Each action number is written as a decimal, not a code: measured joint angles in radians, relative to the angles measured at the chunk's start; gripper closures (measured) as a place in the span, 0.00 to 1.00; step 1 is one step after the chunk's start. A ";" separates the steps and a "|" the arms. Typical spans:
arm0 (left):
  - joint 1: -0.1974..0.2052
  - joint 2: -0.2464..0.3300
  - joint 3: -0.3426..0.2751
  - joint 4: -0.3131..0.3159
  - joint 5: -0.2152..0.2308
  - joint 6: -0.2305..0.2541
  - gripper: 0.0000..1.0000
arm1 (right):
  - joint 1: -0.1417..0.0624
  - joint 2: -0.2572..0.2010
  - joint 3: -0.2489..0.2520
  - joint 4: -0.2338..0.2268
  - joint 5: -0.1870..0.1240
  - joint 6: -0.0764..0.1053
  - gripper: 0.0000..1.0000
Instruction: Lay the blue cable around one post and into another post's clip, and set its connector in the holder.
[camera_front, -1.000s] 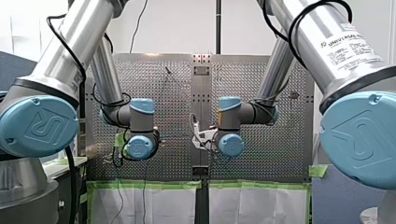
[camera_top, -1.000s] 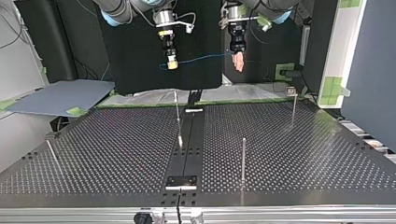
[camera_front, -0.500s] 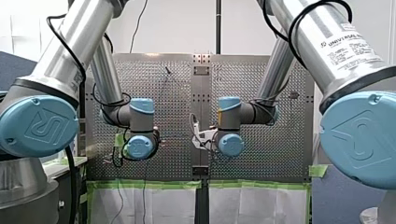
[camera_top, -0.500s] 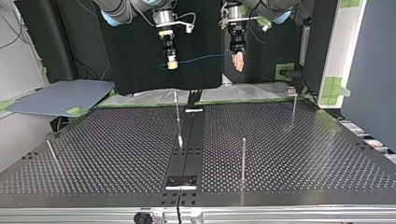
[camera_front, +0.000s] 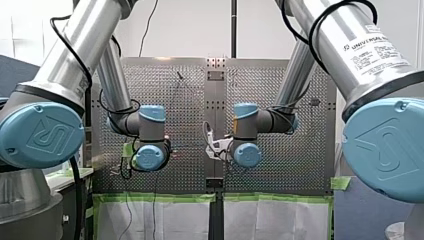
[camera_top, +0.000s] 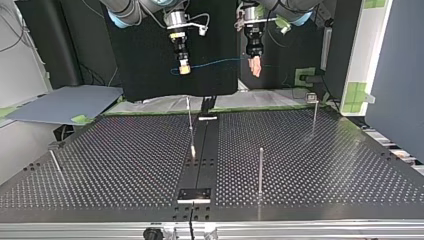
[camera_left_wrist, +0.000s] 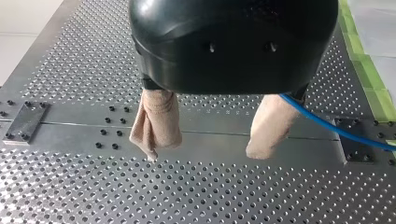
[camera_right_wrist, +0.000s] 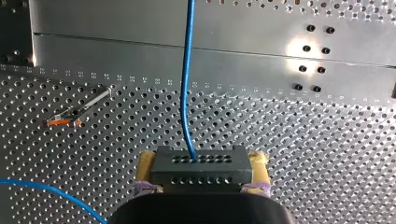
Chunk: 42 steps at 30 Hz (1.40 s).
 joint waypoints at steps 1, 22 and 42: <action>0.000 0.000 0.000 0.000 0.000 0.000 0.00 | 0.000 0.000 0.000 0.000 0.000 0.000 1.00; -0.029 -0.029 -0.029 -0.001 0.029 -0.029 0.00 | 0.025 0.024 -0.015 0.015 0.024 0.025 1.00; -0.065 -0.100 -0.069 -0.001 0.065 -0.049 0.00 | 0.058 0.046 -0.021 0.020 0.067 0.066 1.00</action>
